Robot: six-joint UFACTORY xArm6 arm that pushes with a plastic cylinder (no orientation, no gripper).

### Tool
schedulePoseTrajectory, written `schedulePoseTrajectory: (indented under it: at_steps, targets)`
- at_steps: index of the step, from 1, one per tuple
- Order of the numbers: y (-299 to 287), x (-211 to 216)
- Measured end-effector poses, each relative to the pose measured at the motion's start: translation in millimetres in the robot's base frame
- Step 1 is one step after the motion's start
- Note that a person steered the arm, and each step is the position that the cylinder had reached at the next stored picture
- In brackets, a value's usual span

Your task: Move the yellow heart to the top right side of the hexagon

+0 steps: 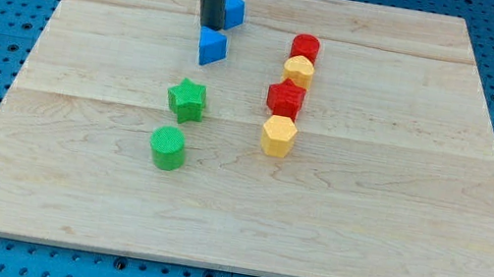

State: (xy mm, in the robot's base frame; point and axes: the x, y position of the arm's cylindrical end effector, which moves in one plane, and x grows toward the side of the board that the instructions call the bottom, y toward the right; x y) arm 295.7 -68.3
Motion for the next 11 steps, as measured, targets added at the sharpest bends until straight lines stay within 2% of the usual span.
schedulePoseTrajectory:
  at_steps: [2,6,7,8,11]
  targets:
    - [82,-5]
    - [179,117]
    - [240,130]
    - [248,174]
    - [123,175]
